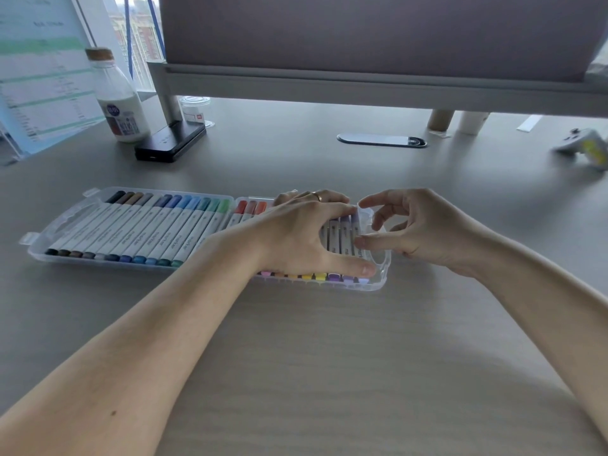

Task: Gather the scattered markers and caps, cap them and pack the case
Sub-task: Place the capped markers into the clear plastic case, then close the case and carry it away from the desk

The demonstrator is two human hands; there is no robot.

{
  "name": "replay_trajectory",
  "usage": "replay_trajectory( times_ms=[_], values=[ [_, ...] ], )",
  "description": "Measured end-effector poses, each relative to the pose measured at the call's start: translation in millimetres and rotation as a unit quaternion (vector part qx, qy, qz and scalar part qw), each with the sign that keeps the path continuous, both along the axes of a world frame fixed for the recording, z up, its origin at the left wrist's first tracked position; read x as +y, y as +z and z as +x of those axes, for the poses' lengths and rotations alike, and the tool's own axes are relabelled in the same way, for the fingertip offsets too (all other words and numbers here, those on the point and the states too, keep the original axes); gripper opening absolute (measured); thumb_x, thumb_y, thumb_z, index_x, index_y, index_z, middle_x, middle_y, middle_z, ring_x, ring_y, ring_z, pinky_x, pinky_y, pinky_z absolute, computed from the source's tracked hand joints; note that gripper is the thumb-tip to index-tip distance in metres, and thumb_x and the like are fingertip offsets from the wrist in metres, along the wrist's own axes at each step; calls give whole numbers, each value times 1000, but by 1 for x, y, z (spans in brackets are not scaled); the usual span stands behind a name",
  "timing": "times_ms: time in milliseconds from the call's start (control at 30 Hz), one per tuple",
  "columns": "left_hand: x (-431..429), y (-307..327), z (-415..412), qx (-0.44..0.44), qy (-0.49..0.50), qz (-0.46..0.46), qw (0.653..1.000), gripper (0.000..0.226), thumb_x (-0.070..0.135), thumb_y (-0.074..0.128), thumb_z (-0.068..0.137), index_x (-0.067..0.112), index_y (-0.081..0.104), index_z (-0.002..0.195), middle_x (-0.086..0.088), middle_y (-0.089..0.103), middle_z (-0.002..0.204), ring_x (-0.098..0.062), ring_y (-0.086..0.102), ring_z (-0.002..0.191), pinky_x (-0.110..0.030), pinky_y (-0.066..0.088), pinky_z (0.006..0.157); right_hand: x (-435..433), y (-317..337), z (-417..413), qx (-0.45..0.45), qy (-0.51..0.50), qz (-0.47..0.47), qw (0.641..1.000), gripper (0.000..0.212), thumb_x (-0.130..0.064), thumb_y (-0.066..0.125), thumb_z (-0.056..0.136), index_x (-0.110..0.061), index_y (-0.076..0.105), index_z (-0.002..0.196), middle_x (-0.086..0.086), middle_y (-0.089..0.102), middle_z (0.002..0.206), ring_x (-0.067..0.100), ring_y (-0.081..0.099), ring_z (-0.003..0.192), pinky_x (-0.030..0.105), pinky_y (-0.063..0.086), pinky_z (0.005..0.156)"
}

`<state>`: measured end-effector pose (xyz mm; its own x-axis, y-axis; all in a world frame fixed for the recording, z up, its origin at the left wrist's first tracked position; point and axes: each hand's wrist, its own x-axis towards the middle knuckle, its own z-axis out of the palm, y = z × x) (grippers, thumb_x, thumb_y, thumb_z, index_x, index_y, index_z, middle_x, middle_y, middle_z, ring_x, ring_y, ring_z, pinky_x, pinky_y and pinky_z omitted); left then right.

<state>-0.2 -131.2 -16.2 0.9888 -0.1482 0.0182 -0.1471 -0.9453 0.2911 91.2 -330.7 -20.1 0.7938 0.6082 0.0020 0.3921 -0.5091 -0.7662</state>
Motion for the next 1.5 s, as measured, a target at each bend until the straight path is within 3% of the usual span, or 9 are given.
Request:
replay_trajectory(
  times_ms=[200,400,800,900,1000,1067,1133,1267,1500],
  values=[
    [-1,0,1,-7,-3,9,1000,106,89,60,69,32,41,156,17,34,161,-9,32,144,-41,24,123,0,-1,0,-15,3,-11,1000,67,-38,92,68,-33,66,129,-15,70,88,3,64,66,17,44,59],
    [-2,0,1,-9,-5,8,1000,104,87,61,69,32,41,156,17,34,161,-11,31,146,-40,22,123,1,0,0,-12,6,-10,1000,63,-44,88,71,-35,65,129,-27,69,87,0,66,66,21,42,64],
    [-3,2,1,-10,-1,1,1000,102,85,65,70,33,42,155,18,34,161,-11,31,145,-37,21,120,1,2,-2,-41,-7,-21,999,66,-44,92,66,-37,62,125,-11,69,93,6,65,79,25,46,72],
    [0,0,-1,1,-2,18,1000,105,91,56,72,35,36,158,16,26,166,-11,24,151,-43,12,126,1,2,-2,-35,-4,-17,999,66,-44,92,67,-38,62,125,-9,69,93,7,64,77,26,47,73],
    [3,-1,-6,4,-6,47,999,101,97,30,77,44,19,162,12,12,172,-10,8,158,-55,-8,127,0,5,-3,-20,6,9,1000,60,-47,87,72,-38,62,125,-6,70,95,6,61,63,24,45,61],
    [12,5,-13,-16,30,-18,999,91,90,23,85,45,10,163,15,7,172,-8,3,158,-50,-8,127,-2,9,-6,-9,-6,46,999,51,-47,82,79,-37,61,125,-6,70,100,4,55,50,21,42,50],
    [28,15,-22,-49,76,-61,994,93,88,27,86,40,13,164,15,13,171,-8,9,157,-46,4,127,-5,10,-8,-25,-39,61,997,46,-47,77,85,-37,59,126,-8,69,104,6,58,49,21,43,48],
    [72,24,-48,-43,164,-1,986,91,83,35,88,30,30,161,8,27,168,-16,24,154,-44,18,124,-8,11,-13,-55,-69,51,995,39,-46,72,90,-31,63,124,-7,70,108,12,69,78,33,57,66],
    [154,15,-99,8,400,31,916,78,79,22,97,32,34,158,0,26,169,-28,24,155,-51,22,123,-4,13,-38,-86,-65,-37,993,43,-50,57,99,-24,60,133,-10,66,128,11,63,111,31,51,84]
  ],
)
